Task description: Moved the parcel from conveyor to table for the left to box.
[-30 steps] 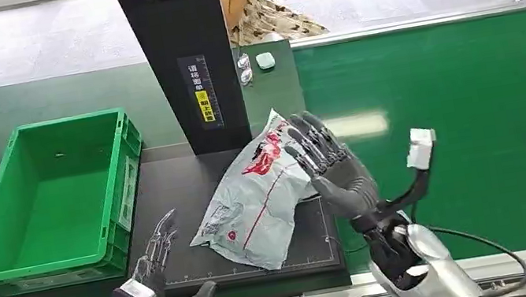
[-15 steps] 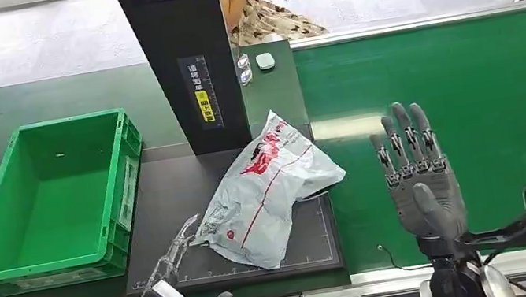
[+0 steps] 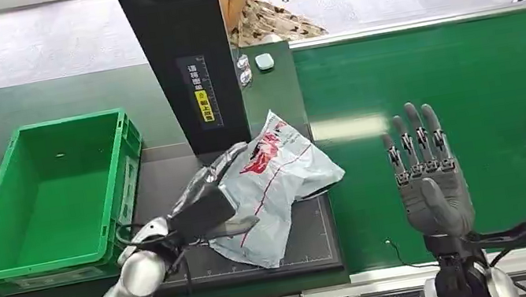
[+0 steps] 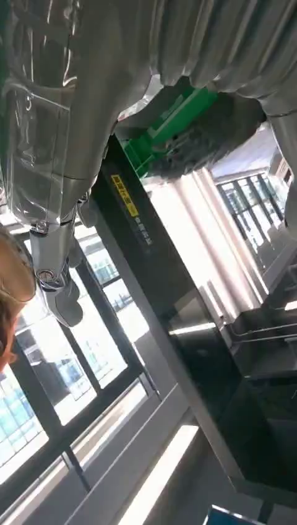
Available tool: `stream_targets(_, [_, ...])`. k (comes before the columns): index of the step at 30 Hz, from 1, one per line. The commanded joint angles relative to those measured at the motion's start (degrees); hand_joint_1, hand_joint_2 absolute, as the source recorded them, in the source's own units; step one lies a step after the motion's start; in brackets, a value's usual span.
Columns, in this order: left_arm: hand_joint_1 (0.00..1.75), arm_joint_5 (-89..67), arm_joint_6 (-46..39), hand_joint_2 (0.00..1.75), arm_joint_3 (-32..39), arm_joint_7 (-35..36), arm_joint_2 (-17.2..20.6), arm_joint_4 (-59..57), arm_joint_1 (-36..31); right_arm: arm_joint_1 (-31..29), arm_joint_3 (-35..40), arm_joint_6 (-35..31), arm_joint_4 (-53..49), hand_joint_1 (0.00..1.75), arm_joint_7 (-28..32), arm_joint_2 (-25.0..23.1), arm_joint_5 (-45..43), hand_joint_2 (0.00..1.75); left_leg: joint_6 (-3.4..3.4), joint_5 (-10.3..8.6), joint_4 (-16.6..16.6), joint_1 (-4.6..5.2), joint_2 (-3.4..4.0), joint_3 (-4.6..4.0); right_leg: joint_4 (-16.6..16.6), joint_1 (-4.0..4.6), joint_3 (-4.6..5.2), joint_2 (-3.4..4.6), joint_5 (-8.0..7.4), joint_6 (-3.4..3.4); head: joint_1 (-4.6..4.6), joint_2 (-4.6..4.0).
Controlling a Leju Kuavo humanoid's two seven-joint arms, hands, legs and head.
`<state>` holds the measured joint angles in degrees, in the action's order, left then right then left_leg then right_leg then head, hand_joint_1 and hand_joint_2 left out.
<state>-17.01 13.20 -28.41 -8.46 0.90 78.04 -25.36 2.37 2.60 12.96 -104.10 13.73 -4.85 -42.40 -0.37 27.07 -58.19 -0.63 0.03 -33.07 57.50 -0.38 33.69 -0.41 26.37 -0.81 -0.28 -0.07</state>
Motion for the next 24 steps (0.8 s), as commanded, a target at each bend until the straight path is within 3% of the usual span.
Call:
stream_targets(1, [0.00, 2.19, 0.61, 1.75, -2.88, 3.15, -0.89, -14.10, -17.92, 0.07, -4.83, 0.14, 1.96, 0.00, 0.25, -1.89, 1.02, 1.75, -0.01, -0.03, -0.04, -0.05, -0.20, -0.05, -0.01, 0.05, -0.03, -0.18, 0.02, 0.01, 0.02, 0.00])
stream_targets(5, [0.00, -1.08, 1.70, 1.75, -7.79, 5.50, -1.33, -18.10, -20.60, -0.43, -5.66, 0.18, 1.21, 0.00, -0.29, -2.29, 1.95, 1.75, 0.01, -0.05, -0.01, -0.04, -0.31, -0.02, -0.05, 0.04, -0.08, -0.28, 0.03, 0.03, 0.02, 0.00])
stream_targets(9, [0.00, -3.35, 3.03, 1.75, -12.49, 5.04, -0.30, -21.40, -18.68, -0.49, -6.10, 0.21, 1.38, 0.00, -0.57, -1.65, 2.35, 1.75, 0.02, -0.03, 0.08, 0.00, -0.17, 0.11, -0.10, 0.00, -0.16, -0.14, 0.02, 0.03, 0.00, 0.00])
stream_targets(18, [0.00, -2.89, 10.03, 1.75, -22.00, 2.12, 8.78, -20.75, -16.22, 0.00, -5.63, 0.17, 4.64, 0.00, 0.72, -0.10, 1.31, 1.75, 0.00, 0.01, 0.14, 0.00, 0.10, 0.20, -0.14, 0.00, -0.16, 0.14, -0.01, 0.00, 0.00, 0.00])
stream_targets(24, [0.00, -1.62, 9.76, 1.75, -23.88, 1.60, 10.91, -20.06, -16.02, -0.05, -5.15, -0.80, 3.85, 0.00, 0.57, -0.89, 1.23, 1.75, 0.00, 0.01, 0.15, -0.01, 0.16, 0.17, -0.11, 0.00, -0.10, 0.22, -0.02, 0.01, 0.00, 0.00])
